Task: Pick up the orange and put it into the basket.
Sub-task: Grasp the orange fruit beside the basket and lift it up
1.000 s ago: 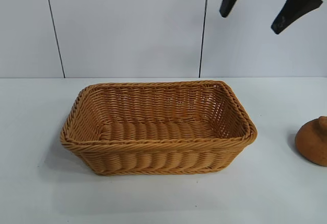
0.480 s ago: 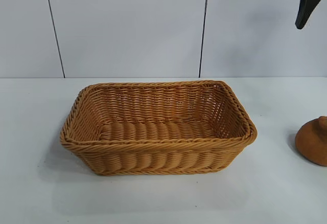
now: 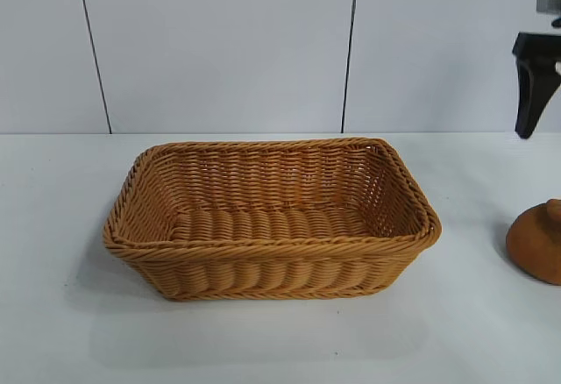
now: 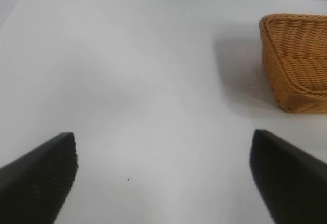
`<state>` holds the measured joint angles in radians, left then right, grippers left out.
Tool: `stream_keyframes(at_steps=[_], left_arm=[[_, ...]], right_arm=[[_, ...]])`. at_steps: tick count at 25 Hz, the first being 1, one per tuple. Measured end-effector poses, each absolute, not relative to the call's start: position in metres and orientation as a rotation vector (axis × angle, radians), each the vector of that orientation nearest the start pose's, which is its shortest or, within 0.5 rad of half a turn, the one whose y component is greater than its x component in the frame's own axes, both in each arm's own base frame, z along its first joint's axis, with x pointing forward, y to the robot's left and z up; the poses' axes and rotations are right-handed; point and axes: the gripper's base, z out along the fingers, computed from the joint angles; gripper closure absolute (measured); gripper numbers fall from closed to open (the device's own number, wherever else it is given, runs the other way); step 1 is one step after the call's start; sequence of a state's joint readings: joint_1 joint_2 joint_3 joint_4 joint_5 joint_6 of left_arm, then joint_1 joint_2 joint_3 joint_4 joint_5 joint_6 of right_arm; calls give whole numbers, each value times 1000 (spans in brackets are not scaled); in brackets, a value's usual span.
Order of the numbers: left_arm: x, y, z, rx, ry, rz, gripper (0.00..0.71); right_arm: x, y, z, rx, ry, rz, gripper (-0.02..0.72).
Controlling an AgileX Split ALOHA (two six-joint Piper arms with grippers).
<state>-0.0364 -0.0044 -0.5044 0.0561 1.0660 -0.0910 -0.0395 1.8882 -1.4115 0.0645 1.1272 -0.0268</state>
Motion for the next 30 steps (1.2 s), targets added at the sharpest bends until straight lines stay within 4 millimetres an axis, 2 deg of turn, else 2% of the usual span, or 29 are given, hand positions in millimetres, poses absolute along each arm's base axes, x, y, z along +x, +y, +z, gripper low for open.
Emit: stream_keyframes(at_steps=[4, 13, 15, 16, 18, 20, 22, 26, 30], left_arm=[[-6, 5, 278, -59, 2040, -13, 59], [-6, 5, 278, -59, 2040, -13, 59], [-6, 5, 278, -59, 2040, -13, 59], [-6, 5, 278, -59, 2040, -13, 59], [-6, 5, 278, -59, 2040, -13, 59], [-6, 5, 278, -59, 2040, -13, 59], [-6, 5, 278, -59, 2040, -13, 59], [-6, 5, 278, -59, 2040, -13, 59], [-6, 5, 278, -59, 2040, -13, 59]], right_arm=[[369, -10, 185, 69, 3078, 81, 25], [384, -11, 114, 92, 3117, 71, 25], [385, -11, 106, 90, 3134, 68, 30], [384, -12, 106, 86, 3136, 62, 59], [384, -12, 106, 80, 3138, 54, 199], [383, -12, 106, 73, 3153, 47, 441], [383, -13, 109, 65, 3164, 40, 630], [381, -14, 121, 48, 3165, 21, 639], [382, -14, 150, 45, 3153, 20, 639]])
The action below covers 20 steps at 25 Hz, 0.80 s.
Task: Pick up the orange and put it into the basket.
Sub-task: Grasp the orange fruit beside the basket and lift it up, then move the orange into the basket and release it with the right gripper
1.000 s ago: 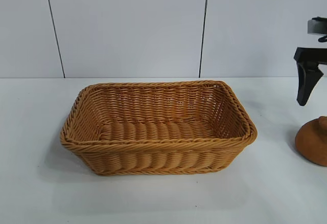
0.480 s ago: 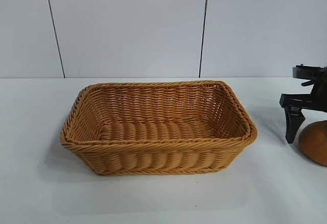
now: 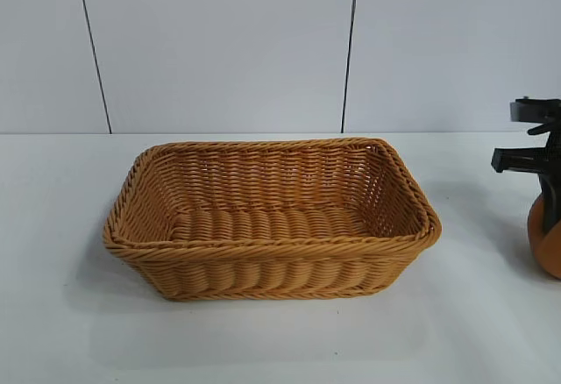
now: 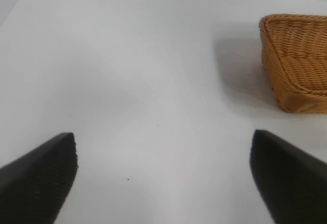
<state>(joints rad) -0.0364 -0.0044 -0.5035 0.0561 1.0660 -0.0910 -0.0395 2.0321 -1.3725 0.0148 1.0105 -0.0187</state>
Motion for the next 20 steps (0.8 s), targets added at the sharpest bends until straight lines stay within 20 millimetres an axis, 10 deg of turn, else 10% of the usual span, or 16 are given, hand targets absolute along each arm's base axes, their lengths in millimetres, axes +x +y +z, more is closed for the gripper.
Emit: stream_keyframes(at_steps=[10, 20], left_arm=[[-6, 5, 278, -59, 2040, -13, 59], [-6, 5, 278, -59, 2040, -13, 59]], right_arm=[[411, -10, 268, 59, 2915, 92, 639], [412, 38, 283, -40, 2870, 265, 639]])
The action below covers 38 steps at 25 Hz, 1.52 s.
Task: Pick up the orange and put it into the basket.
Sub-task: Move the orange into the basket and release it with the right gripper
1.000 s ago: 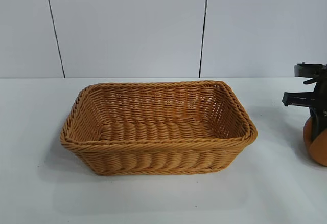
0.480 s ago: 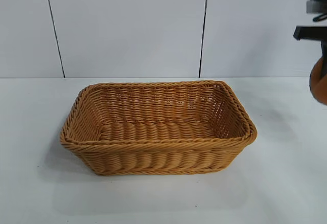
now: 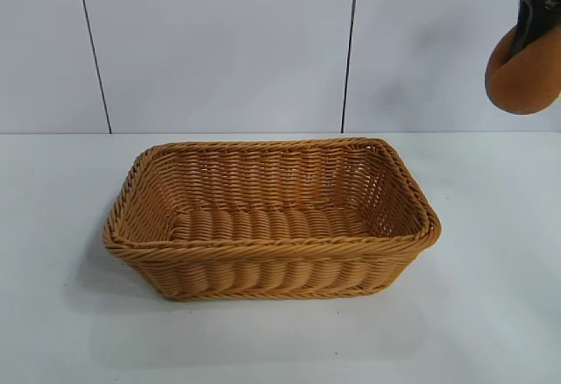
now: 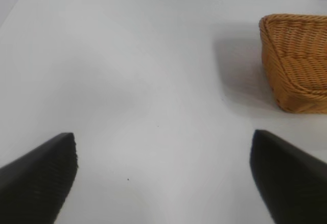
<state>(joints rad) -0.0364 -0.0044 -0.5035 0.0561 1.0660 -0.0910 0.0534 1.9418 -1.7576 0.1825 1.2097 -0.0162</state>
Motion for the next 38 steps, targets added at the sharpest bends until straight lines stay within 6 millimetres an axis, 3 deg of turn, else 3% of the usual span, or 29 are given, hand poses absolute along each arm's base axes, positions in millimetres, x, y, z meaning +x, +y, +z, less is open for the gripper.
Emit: stream_keyframes(at_steps=[9, 16, 21, 23, 29, 32, 34, 38], left_arm=[[-6, 5, 278, -59, 2040, -13, 59], [-6, 5, 278, -59, 2040, -13, 59], [-6, 5, 278, -59, 2040, -13, 59], [-6, 5, 278, -59, 2040, -13, 59], [-6, 5, 278, -59, 2040, -13, 59], [-6, 5, 278, -59, 2040, -13, 59], [-6, 5, 278, -59, 2040, -13, 59], [-6, 5, 278, -59, 2040, -13, 59]], right_arm=[[387, 153, 284, -381, 2851, 340, 639], [370, 217, 277, -491, 2778, 402, 639], [372, 249, 248, -543, 2738, 419, 639], [377, 259, 228, -550, 2745, 416, 639], [385, 270, 162, -555, 2858, 382, 639], [385, 271, 149, -554, 2892, 379, 639], [385, 271, 150, -551, 2893, 382, 577], [384, 272, 155, -557, 2907, 385, 157]])
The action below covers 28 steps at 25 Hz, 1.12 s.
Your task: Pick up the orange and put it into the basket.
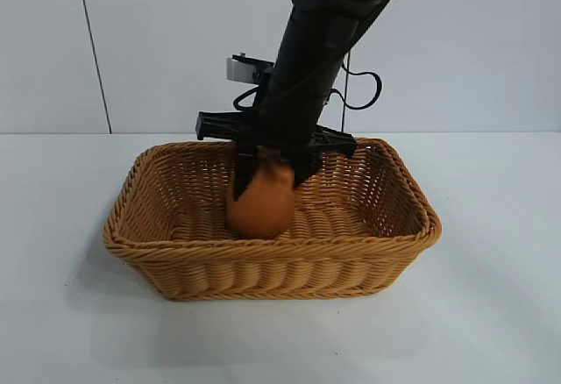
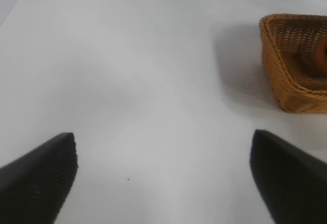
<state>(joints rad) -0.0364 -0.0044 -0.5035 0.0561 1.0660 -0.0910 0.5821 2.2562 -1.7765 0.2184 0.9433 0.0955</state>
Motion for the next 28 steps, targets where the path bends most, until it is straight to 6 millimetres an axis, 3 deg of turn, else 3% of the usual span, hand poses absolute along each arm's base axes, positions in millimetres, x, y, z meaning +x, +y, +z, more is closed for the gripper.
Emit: stream_keyframes(at_steps=[2, 4, 14, 19, 23, 28], left_arm=[[-6, 5, 278, -59, 2040, -13, 59], [-6, 5, 278, -59, 2040, -13, 59], [-6, 5, 278, -59, 2040, -13, 59], [-6, 5, 278, -59, 2040, -13, 59], [-6, 5, 278, -59, 2040, -14, 59], [-6, 5, 278, -59, 2040, -14, 59]], right_arm=[[385, 273, 161, -575, 2916, 382, 66], [387, 274, 174, -598, 2904, 374, 29], [407, 273, 262, -635, 2714, 253, 10], [412, 267, 273, -625, 2670, 186, 10], [431, 234, 273, -536, 2682, 123, 10], [464, 160, 273, -320, 2710, 57, 10]])
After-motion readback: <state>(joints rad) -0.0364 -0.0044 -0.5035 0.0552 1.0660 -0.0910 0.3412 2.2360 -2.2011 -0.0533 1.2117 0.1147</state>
